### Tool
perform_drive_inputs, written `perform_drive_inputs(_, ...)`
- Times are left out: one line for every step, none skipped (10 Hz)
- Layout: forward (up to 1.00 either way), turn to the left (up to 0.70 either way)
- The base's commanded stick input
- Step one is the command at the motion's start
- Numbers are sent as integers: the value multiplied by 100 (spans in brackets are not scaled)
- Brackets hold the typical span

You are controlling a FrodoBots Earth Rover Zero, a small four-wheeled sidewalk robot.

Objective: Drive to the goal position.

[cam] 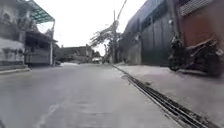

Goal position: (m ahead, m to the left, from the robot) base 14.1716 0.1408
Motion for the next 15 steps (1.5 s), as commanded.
perform_drive_inputs(100,0)
perform_drive_inputs(100,0)
perform_drive_inputs(100,0)
perform_drive_inputs(100,0)
perform_drive_inputs(100,0)
perform_drive_inputs(100,0)
perform_drive_inputs(100,0)
perform_drive_inputs(100,0)
perform_drive_inputs(100,0)
perform_drive_inputs(100,0)
perform_drive_inputs(100,0)
perform_drive_inputs(100,0)
perform_drive_inputs(100,0)
perform_drive_inputs(100,0)
perform_drive_inputs(100,0)
